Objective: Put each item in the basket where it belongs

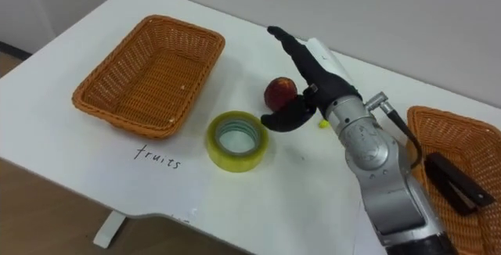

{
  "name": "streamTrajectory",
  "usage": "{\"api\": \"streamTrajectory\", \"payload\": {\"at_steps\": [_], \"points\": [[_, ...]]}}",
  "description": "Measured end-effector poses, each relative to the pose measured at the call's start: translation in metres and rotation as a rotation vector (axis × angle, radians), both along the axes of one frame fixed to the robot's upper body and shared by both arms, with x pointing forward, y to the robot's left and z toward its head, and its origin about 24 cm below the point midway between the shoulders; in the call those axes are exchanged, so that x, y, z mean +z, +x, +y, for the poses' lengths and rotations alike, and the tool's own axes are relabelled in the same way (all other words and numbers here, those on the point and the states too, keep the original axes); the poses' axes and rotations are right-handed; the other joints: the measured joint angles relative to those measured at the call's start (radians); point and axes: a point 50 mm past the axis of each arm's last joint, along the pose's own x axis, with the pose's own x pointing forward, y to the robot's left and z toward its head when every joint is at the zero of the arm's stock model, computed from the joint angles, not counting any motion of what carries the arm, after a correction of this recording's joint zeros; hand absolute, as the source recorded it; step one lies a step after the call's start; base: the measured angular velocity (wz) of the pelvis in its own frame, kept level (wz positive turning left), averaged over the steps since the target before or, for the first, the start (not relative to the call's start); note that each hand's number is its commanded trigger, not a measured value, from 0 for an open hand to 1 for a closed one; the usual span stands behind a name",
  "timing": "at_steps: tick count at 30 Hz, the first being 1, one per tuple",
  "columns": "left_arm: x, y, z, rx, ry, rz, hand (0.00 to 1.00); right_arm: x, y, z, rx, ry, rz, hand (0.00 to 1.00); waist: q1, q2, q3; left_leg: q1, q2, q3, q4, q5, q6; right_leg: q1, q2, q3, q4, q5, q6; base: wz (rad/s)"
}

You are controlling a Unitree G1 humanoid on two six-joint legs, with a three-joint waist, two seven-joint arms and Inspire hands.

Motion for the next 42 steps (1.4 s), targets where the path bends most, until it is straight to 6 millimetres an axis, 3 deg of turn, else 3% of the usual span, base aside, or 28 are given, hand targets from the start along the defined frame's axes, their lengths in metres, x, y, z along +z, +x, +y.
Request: {"api": "streamTrajectory", "payload": {"at_steps": [9,18,25,31,42], "points": [[0.001,0.0,-0.001,-0.005,-0.013,-0.008,0.0,0.0,0.001,0.003,0.005,-0.004,-0.006,0.0,0.001,0.002,0.0008,-0.007,-0.007,-0.012,-0.005,0.0,0.0,0.006,0.002,-0.006,-0.009,0.0,0.0,0.04],[0.002,-0.004,0.0,-0.012,-0.008,0.013,0.0,-0.022,0.005,0.01,-0.01,-0.018,0.072,0.0,0.005,0.014,0.0015,-0.017,-0.013,-0.031,0.006,0.002,0.002,0.007,-0.007,-0.026,-0.009,0.0,0.001,0.07],[0.004,-0.004,0.001,-0.054,0.013,0.026,0.0,-0.023,0.01,0.009,-0.027,-0.028,0.088,0.0,0.012,0.025,0.0001,-0.016,-0.019,-0.046,0.007,0.003,0.004,0.019,-0.007,-0.038,-0.009,-0.003,0.006,0.1],[0.005,0.0,0.001,-0.057,0.017,0.012,0.0,-0.036,0.014,0.002,-0.062,-0.077,0.139,0.0,0.032,0.019,-0.0062,-0.015,-0.022,-0.059,0.01,0.006,0.005,0.025,-0.011,-0.04,-0.01,-0.004,0.008,0.04],[0.005,-0.003,0.001,-0.058,0.018,0.018,0.0,-0.036,0.015,0.006,-0.066,-0.107,0.113,0.0,0.031,0.018,-0.0039,-0.016,-0.033,-0.082,0.011,0.009,0.008,0.037,-0.015,-0.051,-0.009,-0.01,0.016,0.06]]}}
